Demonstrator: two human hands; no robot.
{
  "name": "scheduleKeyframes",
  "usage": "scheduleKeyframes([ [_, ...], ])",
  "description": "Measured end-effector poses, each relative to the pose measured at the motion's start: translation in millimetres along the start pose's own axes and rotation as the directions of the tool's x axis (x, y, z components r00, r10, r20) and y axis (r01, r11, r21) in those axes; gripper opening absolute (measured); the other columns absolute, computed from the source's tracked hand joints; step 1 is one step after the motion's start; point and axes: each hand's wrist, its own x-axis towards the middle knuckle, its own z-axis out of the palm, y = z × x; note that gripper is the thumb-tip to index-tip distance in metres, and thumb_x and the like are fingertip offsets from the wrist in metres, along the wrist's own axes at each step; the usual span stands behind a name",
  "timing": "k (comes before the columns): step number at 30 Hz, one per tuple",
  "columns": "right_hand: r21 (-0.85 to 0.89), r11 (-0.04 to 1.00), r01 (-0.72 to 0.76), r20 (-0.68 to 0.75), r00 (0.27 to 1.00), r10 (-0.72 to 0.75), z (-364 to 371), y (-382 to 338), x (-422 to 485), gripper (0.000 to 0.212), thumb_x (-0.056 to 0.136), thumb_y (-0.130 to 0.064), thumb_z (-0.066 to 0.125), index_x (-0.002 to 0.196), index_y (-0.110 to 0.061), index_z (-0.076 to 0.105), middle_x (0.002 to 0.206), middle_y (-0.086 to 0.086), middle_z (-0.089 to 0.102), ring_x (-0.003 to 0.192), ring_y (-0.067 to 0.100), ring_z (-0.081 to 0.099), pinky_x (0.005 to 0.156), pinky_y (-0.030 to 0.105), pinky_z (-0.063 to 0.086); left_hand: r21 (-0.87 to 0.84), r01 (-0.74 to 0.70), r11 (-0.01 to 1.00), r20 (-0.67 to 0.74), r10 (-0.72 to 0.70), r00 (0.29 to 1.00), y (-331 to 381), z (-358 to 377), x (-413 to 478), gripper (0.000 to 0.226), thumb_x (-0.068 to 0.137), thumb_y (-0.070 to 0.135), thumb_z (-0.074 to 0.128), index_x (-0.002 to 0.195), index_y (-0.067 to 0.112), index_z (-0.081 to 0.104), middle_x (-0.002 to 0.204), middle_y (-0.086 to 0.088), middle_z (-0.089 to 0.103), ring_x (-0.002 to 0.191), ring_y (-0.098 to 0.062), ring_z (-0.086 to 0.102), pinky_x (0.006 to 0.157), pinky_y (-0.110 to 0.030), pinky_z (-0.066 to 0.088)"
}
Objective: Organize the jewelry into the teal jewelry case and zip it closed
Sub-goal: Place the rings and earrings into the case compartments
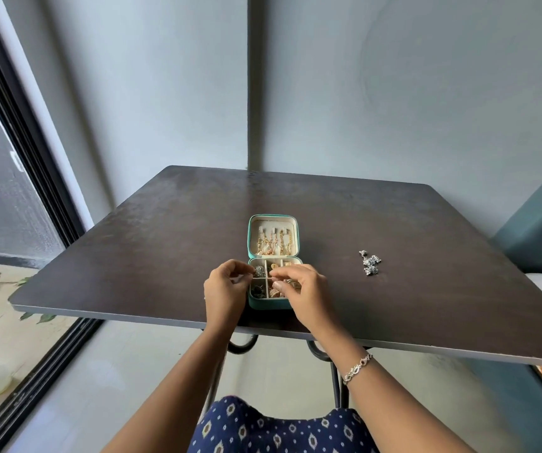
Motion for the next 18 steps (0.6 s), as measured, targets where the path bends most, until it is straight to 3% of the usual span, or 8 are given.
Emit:
scheduleKeyframes([
  [4,0.025,0.998,0.055,-0.06,0.997,-0.053,-15.8,14.1,-1.1,0.016,0.077,-0.005,0.068,0.091,-0.011,0.073,0.089,-0.002,0.07,0.088,0.005,0.059,0.078,0.005,0.042,-0.008,0.006,1.0,-0.015,-0.006,1.0,0.6,3.8,-0.1,0.008,0.083,0.007,0.062,0.081,0.013,0.068,0.085,-0.002,0.067,0.082,-0.018,0.063,0.073,-0.028,0.048],
  [7,-0.006,0.998,0.058,-0.109,0.992,-0.058,-36.7,36.5,2.4,0.013,0.079,-0.005,0.066,0.089,-0.011,0.073,0.087,-0.004,0.069,0.086,0.004,0.059,0.078,0.007,0.043,0.095,-0.085,0.992,-0.041,0.09,0.995,8.3,10.0,-0.7,0.006,0.085,0.012,0.062,0.087,0.014,0.067,0.098,-0.005,0.062,0.092,-0.02,0.058,0.078,-0.037,0.05],
  [11,0.024,0.994,-0.108,-0.241,0.964,0.111,-73.2,77.8,6.1,0.013,0.078,0.0,0.067,0.081,-0.012,0.071,0.082,-0.001,0.07,0.076,0.011,0.064,0.074,0.017,0.048,0.174,-0.276,0.945,0.024,0.276,0.961,28.5,25.6,-0.3,0.006,0.082,0.01,0.065,0.087,0.012,0.067,0.099,-0.005,0.063,0.093,-0.023,0.057,0.075,-0.034,0.047],
  [14,0.023,0.971,-0.239,-0.323,0.917,0.233,-102.0,106.7,9.7,0.013,0.076,0.004,0.066,0.078,-0.009,0.07,0.077,0.0,0.067,0.07,0.016,0.062,0.069,0.023,0.047,0.123,-0.35,0.929,0.072,0.344,0.936,43.2,42.6,-2.3,0.004,0.081,0.007,0.065,0.084,0.01,0.067,0.092,-0.004,0.066,0.087,-0.022,0.06,0.073,-0.031,0.044],
  [18,0.046,0.938,-0.343,-0.316,0.886,0.339,-123.4,132.7,15.0,0.015,0.077,0.007,0.064,0.077,-0.008,0.069,0.073,0.002,0.065,0.065,0.011,0.057,0.065,0.011,0.042,0.058,-0.405,0.912,0.148,0.394,0.907,58.3,67.8,-2.2,0.006,0.08,0.003,0.062,0.081,0.007,0.067,0.085,-0.007,0.068,0.082,-0.023,0.062,0.075,-0.035,0.048],
])
